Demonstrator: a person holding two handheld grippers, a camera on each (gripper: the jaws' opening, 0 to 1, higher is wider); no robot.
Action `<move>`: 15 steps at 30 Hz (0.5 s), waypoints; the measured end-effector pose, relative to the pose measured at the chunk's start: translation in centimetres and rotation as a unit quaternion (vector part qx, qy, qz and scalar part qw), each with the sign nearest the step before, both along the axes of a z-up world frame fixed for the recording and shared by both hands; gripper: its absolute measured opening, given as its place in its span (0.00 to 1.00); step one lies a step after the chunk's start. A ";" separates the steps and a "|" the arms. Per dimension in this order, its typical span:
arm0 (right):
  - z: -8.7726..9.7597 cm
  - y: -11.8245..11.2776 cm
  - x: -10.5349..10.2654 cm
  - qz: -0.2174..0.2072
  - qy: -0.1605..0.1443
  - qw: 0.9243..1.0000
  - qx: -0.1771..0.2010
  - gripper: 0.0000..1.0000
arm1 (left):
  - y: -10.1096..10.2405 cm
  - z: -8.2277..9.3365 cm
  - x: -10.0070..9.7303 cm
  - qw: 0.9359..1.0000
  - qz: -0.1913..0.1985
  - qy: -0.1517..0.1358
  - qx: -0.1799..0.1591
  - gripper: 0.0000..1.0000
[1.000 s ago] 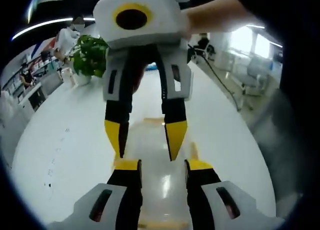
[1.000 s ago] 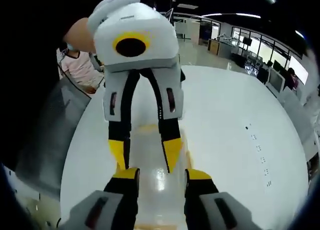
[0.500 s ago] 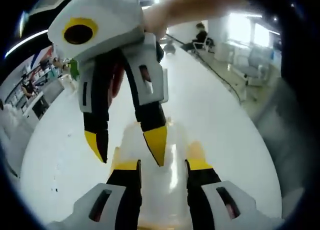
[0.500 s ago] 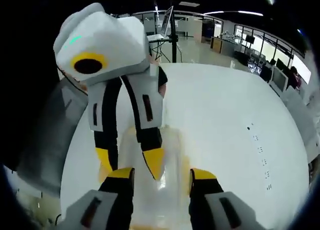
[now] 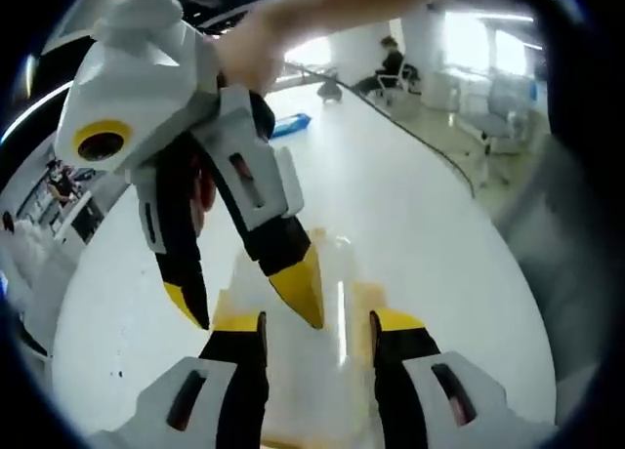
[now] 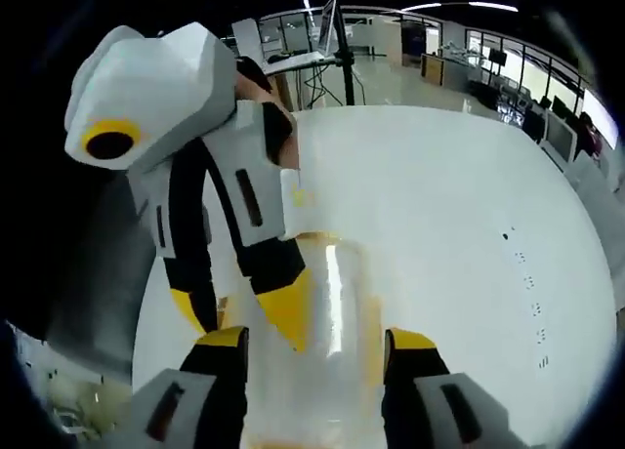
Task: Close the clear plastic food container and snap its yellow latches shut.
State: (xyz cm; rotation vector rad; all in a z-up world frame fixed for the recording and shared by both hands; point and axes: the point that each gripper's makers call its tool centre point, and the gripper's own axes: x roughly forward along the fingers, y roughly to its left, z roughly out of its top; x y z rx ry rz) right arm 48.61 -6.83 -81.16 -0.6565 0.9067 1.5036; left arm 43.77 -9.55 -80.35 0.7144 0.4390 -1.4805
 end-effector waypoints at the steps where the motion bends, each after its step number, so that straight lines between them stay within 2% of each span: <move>1: -0.1 0.0 0.0 0.002 0.004 1.000 -0.004 0.54 | 0.2 -0.2 0.0 1.000 -0.001 -0.011 0.008 0.40; 4: -0.4 0.0 0.0 0.011 0.010 1.000 -0.018 0.54 | 0.7 -1.1 0.2 0.997 -0.007 -0.066 0.044 0.40; 6: -0.6 -0.1 0.0 0.016 0.014 0.999 -0.029 0.53 | 0.7 -1.5 0.0 0.996 -0.006 -0.077 0.047 0.41; 7: -0.9 -0.2 0.1 0.021 0.013 0.999 -0.037 0.53 | 0.6 -1.5 0.1 0.995 -0.005 -0.093 0.047 0.41; 12: -0.9 -0.1 0.1 0.038 0.017 0.997 -0.057 0.52 | 0.4 -1.7 0.2 0.992 0.006 -0.114 0.049 0.41; 15: -1.0 -0.2 0.3 0.051 0.021 0.996 -0.068 0.51 | 0.3 -1.7 0.4 0.992 0.021 -0.117 0.047 0.39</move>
